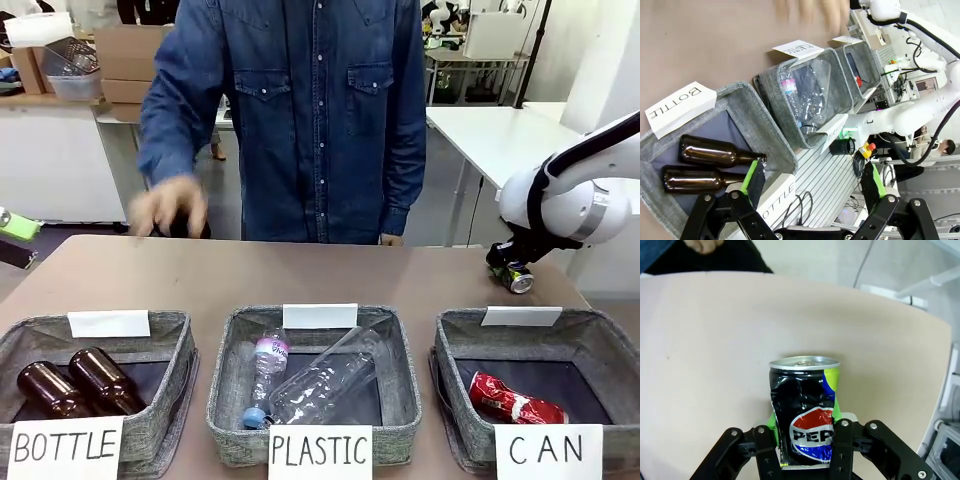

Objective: Sort the can waste into the basket.
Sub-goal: Pick up the can waste from the table and place it in the right Fabric basket.

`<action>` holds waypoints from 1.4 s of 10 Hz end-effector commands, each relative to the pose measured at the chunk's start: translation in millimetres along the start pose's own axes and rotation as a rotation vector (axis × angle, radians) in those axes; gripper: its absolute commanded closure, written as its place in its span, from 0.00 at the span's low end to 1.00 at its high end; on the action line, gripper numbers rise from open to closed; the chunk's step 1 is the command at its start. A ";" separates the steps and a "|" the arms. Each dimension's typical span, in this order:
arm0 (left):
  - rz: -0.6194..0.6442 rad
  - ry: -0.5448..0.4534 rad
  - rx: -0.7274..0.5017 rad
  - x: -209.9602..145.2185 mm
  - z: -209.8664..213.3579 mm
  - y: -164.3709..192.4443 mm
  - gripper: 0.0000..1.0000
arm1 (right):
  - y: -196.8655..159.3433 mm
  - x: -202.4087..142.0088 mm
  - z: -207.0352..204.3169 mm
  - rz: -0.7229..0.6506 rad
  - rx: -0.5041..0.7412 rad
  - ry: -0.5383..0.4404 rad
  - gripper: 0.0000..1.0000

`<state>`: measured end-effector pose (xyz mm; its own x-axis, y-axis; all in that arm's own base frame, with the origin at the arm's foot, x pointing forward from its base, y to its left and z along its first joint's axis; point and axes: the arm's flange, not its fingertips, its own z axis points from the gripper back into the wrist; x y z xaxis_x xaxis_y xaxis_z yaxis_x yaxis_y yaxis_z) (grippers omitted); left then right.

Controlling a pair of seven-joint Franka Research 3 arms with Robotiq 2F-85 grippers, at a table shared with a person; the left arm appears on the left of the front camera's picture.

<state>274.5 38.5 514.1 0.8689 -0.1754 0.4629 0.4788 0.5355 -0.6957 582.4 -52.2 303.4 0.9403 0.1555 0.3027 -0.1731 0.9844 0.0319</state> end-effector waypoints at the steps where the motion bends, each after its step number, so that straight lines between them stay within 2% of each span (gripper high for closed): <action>1: 0.009 0.002 -0.003 -2.4 -0.5 -0.6 0.00 | -6.1 -1.9 1.2 0.026 0.027 -0.032 1.00; 3: 0.009 0.002 -0.003 -2.4 -0.5 -0.6 0.00 | -3.9 -5.8 20.1 0.040 0.028 -0.053 1.00; 4: 0.009 0.002 -0.003 -2.4 -0.5 -0.6 0.00 | 2.6 -14.1 54.2 0.054 0.063 -0.056 1.00; 5: 0.009 0.002 -0.003 -2.4 -0.5 -0.6 0.00 | 13.4 -30.4 100.7 0.078 0.150 -0.024 1.00; 6: 0.009 0.002 -0.003 -2.4 -0.5 -0.6 0.00 | 28.7 -58.6 149.9 0.118 0.168 0.034 1.00; 8: 0.009 0.002 -0.003 -2.4 -0.5 -0.6 0.00 | 54.1 -112.1 206.6 0.302 0.282 0.092 1.00; 9: 0.009 0.002 -0.003 -2.4 -0.5 -0.6 0.00 | 63.3 -134.6 223.4 0.453 0.386 0.111 1.00; 10: 0.009 0.002 -0.003 -2.4 -0.5 -0.6 0.00 | 71.9 -158.2 231.0 0.679 0.492 0.158 1.00; 11: 0.009 0.002 -0.003 -2.4 -0.5 -0.6 0.00 | 78.7 -176.0 230.1 0.878 0.537 0.201 1.00; 12: 0.009 0.002 -0.003 -2.4 -0.5 -0.6 0.00 | 84.2 -189.1 229.4 0.997 0.512 0.183 1.00; 14: 0.009 0.002 -0.003 -2.4 -0.5 -0.6 0.00 | 87.7 -198.2 229.7 1.004 0.486 0.185 1.00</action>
<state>274.4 38.4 514.4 0.8686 -0.1756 0.4633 0.4793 0.5349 -0.6958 310.0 -7.4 466.6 0.3592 0.9021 0.2392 -0.9161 0.2918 0.2752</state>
